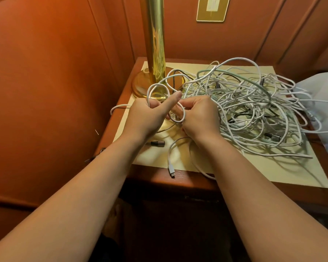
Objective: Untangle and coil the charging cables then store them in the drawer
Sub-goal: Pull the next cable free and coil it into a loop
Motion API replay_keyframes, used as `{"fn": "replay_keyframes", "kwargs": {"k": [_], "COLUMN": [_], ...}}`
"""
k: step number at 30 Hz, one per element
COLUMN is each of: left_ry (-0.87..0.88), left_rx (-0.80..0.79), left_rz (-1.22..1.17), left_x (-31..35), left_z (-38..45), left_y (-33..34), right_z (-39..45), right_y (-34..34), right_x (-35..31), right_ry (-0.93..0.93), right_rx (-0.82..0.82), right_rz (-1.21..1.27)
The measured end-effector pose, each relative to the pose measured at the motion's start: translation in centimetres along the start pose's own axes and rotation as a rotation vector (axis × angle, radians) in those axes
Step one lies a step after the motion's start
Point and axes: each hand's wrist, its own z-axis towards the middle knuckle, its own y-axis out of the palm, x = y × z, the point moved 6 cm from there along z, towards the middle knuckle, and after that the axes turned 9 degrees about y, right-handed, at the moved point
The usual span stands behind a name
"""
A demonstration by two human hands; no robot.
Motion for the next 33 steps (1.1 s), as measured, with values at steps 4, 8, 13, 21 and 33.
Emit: {"fn": "replay_keyframes", "kwargs": {"k": [4,8,13,21,33], "left_ry": [-0.003,0.001,0.134,0.214,0.014], "left_rx": [-0.032,-0.083,-0.102,-0.072,0.373], "left_rz": [0.023,0.094,0.1,-0.223,-0.591], "left_x": [0.1,0.2,1.0,2.9,2.3], "left_z": [0.3,0.2,0.1,-0.3,-0.8], "left_y": [0.2,0.2,-0.3,-2.1,-5.5], "right_z": [0.0,-0.5,-0.4,0.3,1.0], "right_y": [0.0,0.0,-0.3,-1.9,-2.3], "right_x": [-0.1,-0.5,-0.9,-0.8,-0.2], "right_ry": [-0.041,-0.073,-0.082,-0.046,0.07], "right_rx": [0.053,0.063,0.071,0.137,0.123], "right_rz": [-0.118,-0.138,-0.087,-0.139,-0.1]}}
